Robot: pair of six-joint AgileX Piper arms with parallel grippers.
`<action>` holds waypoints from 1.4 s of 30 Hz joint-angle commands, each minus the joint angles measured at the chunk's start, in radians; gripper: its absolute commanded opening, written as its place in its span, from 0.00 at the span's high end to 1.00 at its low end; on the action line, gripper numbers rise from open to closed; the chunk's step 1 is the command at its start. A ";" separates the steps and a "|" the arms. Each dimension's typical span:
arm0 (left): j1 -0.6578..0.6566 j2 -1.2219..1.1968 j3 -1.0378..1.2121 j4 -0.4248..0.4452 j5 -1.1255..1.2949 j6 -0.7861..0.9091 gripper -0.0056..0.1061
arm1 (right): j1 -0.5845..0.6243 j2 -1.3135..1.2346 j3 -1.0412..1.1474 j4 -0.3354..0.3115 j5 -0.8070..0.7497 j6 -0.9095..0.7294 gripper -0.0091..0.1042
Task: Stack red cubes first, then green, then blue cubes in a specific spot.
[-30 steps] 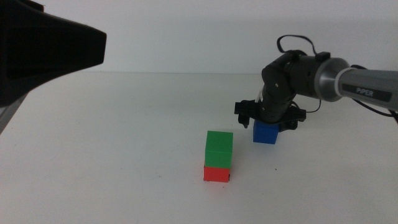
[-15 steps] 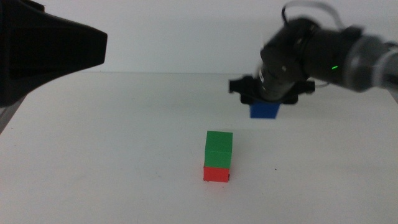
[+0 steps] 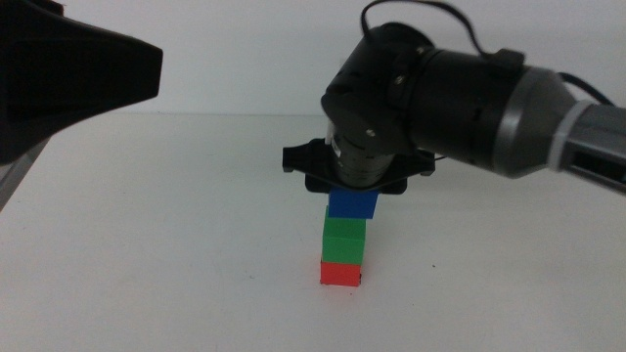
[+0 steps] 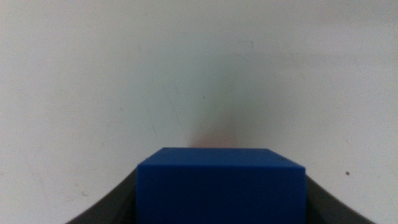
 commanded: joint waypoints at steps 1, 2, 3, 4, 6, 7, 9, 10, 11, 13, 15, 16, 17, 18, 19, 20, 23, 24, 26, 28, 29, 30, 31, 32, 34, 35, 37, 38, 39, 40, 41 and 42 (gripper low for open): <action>0.001 -0.003 0.004 0.006 -0.013 -0.006 0.11 | 0.002 0.016 -0.008 -0.018 0.013 0.013 0.74; 0.001 -0.005 0.004 0.006 -0.013 -0.006 0.11 | 0.002 0.021 -0.008 -0.018 0.013 0.016 0.74; 0.001 -0.005 0.004 0.006 -0.013 -0.006 0.11 | 0.002 0.026 -0.008 -0.018 0.011 0.020 0.74; 0.001 -0.005 0.004 0.006 -0.013 -0.006 0.11 | 0.002 0.031 -0.008 -0.018 0.009 0.020 0.74; 0.001 -0.005 0.004 0.006 -0.013 -0.006 0.11 | 0.002 0.040 -0.010 -0.018 0.009 0.020 0.74; 0.001 -0.005 0.004 0.006 -0.013 -0.006 0.11 | 0.002 0.045 -0.010 -0.020 0.006 0.020 0.74; 0.001 -0.005 0.004 0.006 -0.013 -0.006 0.11 | 0.002 0.052 -0.010 -0.022 0.006 0.025 0.74; 0.001 -0.005 0.004 0.006 -0.013 -0.006 0.11 | 0.002 0.056 -0.010 -0.022 0.006 0.027 0.74; 0.001 -0.005 0.004 0.006 -0.013 -0.006 0.11 | 0.002 0.058 -0.010 -0.022 0.002 0.027 0.74; 0.001 -0.005 0.004 0.006 -0.013 -0.006 0.11 | 0.002 0.064 -0.010 -0.022 -0.007 0.027 0.74; 0.001 -0.005 0.004 0.006 -0.013 -0.006 0.11 | 0.002 0.068 -0.010 -0.018 -0.017 0.027 0.74; 0.001 -0.005 0.004 0.006 -0.013 -0.006 0.11 | 0.002 0.068 -0.010 -0.018 -0.017 0.027 0.74; 0.001 -0.005 0.004 0.006 -0.013 -0.006 0.11 | 0.002 0.068 -0.010 -0.018 -0.017 0.027 0.74; 0.001 -0.005 0.004 0.006 -0.013 -0.006 0.11 | 0.002 0.068 -0.010 -0.018 -0.017 0.027 0.74; 0.001 -0.005 0.004 0.006 -0.013 -0.006 0.11 | 0.002 0.068 -0.010 -0.018 -0.017 0.027 0.74; 0.001 -0.005 0.004 0.006 -0.013 -0.006 0.11 | 0.002 0.068 -0.010 -0.018 -0.017 0.027 0.74; 0.001 -0.005 0.004 0.006 -0.013 -0.006 0.11 | 0.002 0.073 -0.010 -0.007 -0.015 0.009 0.35; 0.001 -0.005 0.004 0.006 -0.013 -0.006 0.11 | 0.002 0.073 -0.010 -0.007 -0.017 0.009 0.29; 0.001 -0.005 0.004 0.006 -0.013 -0.006 0.11 | 0.002 0.073 -0.010 -0.016 -0.029 0.009 0.22; 0.001 -0.005 0.004 0.006 -0.013 -0.006 0.11 | 0.003 0.050 -0.010 -0.026 -0.038 0.009 0.17; 0.001 -0.005 0.004 0.006 -0.013 -0.006 0.11 | 0.003 0.030 -0.010 -0.028 -0.036 0.009 0.16; 0.001 -0.005 0.004 0.006 -0.013 -0.006 0.11 | 0.003 0.000 -0.010 -0.028 -0.033 0.009 0.16; 0.001 -0.005 0.004 0.006 -0.013 -0.006 0.11 | 0.003 -0.040 -0.010 -0.030 -0.021 0.009 0.16; 0.001 -0.005 0.004 0.006 -0.013 -0.006 0.11 | 0.003 -0.084 -0.010 -0.039 -0.008 0.000 0.16; 0.001 -0.005 0.004 0.006 -0.013 -0.006 0.11 | 0.001 -0.186 0.000 -0.072 0.027 -0.060 0.16; 0.001 -0.005 0.004 0.006 -0.013 -0.006 0.11 | -0.008 -0.233 0.016 -0.084 0.036 -0.099 0.16; 0.001 -0.005 0.004 0.006 -0.013 -0.006 0.11 | -0.042 -0.358 0.079 -0.085 0.039 -0.177 0.16; 0.001 -0.005 0.004 0.006 -0.013 -0.006 0.11 | -0.065 -0.414 0.115 -0.073 0.029 -0.204 0.16; 0.001 -0.005 0.004 0.006 -0.013 -0.006 0.11 | -0.100 -0.482 0.166 -0.051 0.013 -0.244 0.16; 0.001 -0.005 0.004 0.006 -0.013 -0.006 0.11 | -0.153 -0.566 0.224 -0.025 -0.019 -0.299 0.16; 0.001 -0.005 0.004 0.006 -0.013 -0.006 0.11 | -0.185 -0.608 0.273 0.005 -0.052 -0.344 0.16; 0.001 -0.005 0.004 0.006 -0.013 -0.006 0.11 | -0.244 -0.675 0.337 0.046 -0.108 -0.411 0.16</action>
